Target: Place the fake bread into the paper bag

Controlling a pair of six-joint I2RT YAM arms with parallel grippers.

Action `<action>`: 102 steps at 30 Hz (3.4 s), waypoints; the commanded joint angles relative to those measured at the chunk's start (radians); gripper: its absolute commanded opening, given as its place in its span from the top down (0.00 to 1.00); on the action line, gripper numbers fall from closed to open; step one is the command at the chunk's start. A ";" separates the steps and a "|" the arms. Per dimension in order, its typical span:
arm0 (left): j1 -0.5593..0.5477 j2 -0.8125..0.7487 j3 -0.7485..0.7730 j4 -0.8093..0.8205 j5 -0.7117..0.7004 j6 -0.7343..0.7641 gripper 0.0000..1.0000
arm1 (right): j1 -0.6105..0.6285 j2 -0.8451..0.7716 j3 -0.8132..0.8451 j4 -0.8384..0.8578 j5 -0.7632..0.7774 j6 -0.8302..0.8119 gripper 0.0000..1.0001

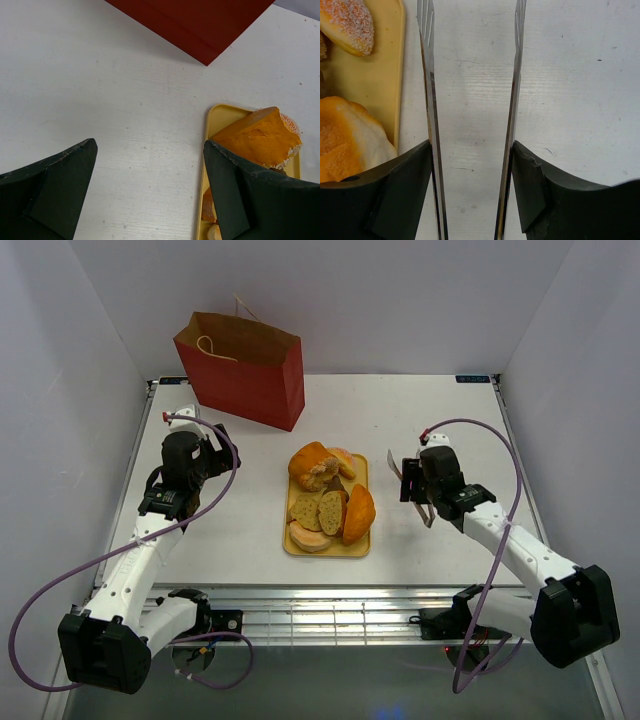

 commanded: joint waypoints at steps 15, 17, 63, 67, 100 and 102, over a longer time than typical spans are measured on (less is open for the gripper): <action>-0.004 -0.023 0.024 0.008 0.002 -0.004 0.02 | 0.075 -0.126 0.213 -0.202 -0.178 -0.013 0.36; -0.004 -0.020 0.024 0.008 -0.001 -0.002 0.02 | 0.096 -0.138 0.221 -0.226 -0.181 -0.003 0.37; -0.004 -0.023 0.024 0.010 0.016 -0.004 0.02 | 0.379 -0.153 0.205 -0.420 -0.051 0.183 0.37; -0.004 -0.024 0.023 0.011 0.014 -0.004 0.02 | 0.388 -0.124 0.221 -0.420 -0.046 0.180 0.37; -0.004 -0.043 0.018 0.016 0.013 0.003 0.02 | 0.399 -0.103 0.271 -0.473 -0.116 0.135 0.85; -0.005 -0.041 0.020 0.016 0.011 0.003 0.02 | 0.399 -0.112 0.276 -0.473 -0.116 0.134 0.92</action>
